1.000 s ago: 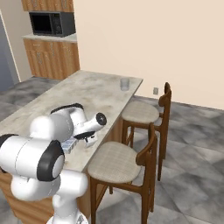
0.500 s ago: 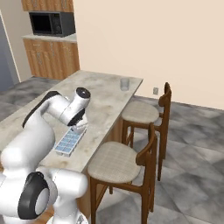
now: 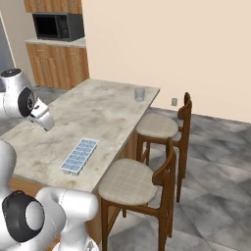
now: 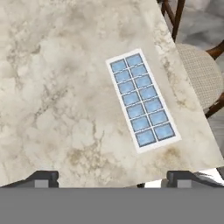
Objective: Open the freezer door, pick up the ice cube tray from the freezer, and place it on the dining counter.
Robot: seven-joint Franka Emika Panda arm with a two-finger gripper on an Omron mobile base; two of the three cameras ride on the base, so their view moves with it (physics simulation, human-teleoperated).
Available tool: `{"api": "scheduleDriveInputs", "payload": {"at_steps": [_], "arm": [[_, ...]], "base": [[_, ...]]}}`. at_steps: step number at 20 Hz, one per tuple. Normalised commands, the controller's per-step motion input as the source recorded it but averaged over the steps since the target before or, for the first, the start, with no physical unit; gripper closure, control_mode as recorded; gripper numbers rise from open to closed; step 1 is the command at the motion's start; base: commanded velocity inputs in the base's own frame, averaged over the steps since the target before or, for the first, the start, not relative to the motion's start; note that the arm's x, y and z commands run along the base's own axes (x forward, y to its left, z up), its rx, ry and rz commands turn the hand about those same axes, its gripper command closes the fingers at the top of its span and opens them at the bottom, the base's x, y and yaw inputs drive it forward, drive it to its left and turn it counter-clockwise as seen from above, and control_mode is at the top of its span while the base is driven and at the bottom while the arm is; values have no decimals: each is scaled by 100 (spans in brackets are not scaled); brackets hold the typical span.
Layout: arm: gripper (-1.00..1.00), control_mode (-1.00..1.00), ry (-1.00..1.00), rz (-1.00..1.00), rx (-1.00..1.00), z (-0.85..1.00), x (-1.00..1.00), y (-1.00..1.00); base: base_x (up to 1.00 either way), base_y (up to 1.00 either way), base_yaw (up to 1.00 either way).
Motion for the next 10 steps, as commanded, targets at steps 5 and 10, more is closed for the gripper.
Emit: {"api": "scheduleDriveInputs", "payload": {"at_steps": [5,10], "arm": [[-100,-100,-5,15,-41,79,-48,89],[-100,-100,-18,10,-26,24,-58,34]], "base": [[0,0,0],[0,0,0]]}}
